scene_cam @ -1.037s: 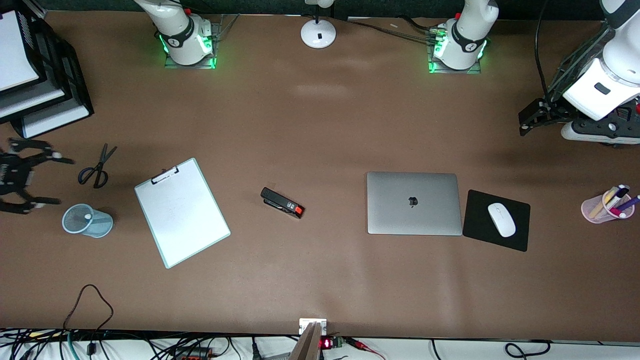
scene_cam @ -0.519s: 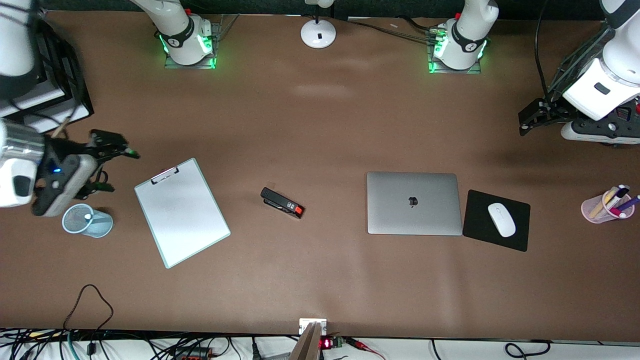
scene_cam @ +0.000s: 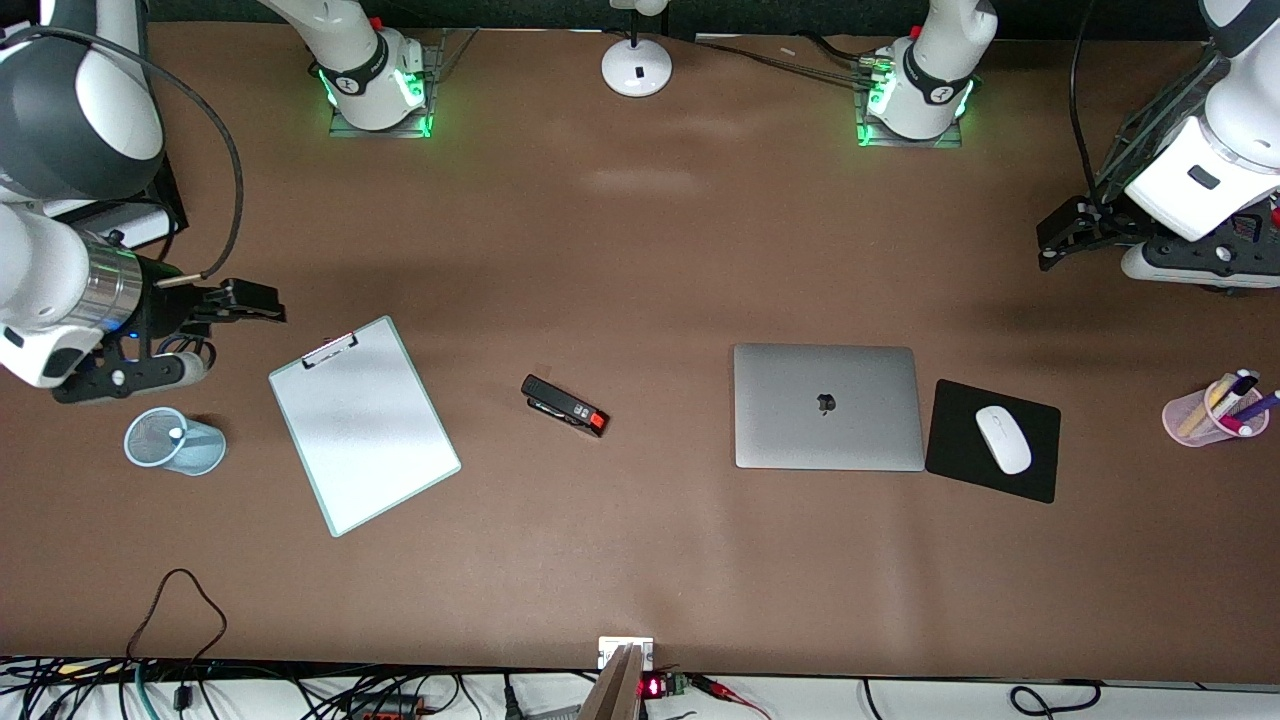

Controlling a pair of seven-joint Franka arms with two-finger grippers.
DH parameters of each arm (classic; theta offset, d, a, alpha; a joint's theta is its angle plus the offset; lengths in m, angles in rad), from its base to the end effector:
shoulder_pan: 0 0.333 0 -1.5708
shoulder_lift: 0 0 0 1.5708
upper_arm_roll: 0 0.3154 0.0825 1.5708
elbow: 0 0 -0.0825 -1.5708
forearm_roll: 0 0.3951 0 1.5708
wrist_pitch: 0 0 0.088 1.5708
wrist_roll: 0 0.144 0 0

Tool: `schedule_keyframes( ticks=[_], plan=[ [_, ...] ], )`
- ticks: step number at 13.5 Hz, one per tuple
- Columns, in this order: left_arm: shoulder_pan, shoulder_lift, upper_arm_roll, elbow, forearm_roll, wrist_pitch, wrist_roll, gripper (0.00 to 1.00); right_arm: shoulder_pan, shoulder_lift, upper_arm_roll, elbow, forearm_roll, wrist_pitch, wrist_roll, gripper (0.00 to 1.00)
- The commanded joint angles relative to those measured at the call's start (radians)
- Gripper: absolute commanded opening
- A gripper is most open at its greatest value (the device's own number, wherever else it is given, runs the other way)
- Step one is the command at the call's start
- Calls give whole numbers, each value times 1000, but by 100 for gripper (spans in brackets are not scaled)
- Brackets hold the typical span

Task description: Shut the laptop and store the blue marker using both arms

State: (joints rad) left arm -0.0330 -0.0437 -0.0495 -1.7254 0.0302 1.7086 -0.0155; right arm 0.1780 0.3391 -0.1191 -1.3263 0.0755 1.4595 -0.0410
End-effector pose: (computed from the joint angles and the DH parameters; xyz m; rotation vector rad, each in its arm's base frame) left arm 0.5607 -0.0428 0.5484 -3.1086 0.1100 -0.0441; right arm 0.6377 0.0597 0.4901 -3.0877 -0.1596 0.3164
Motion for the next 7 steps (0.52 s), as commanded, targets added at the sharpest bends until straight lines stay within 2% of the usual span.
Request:
schedule_keyframes(
  ticks=[1,3,5,7],
  plan=[
    [1,7,2,29,-10,-26,17,100,-47,-103,-5,-79,-71,-11,44,100],
    [1,7,2,29,-10,-26,17,100,-106,-121,-5,-73,-92,-4,23,100],
    [1,7,2,29,-10,-26,17,100,-112,-140,-5,-67,-134,-17,7,100],
    [1,7,2,29,-10,-26,17,100,-111,-178,-1,-76,-132,-22,4,100]
  ],
)
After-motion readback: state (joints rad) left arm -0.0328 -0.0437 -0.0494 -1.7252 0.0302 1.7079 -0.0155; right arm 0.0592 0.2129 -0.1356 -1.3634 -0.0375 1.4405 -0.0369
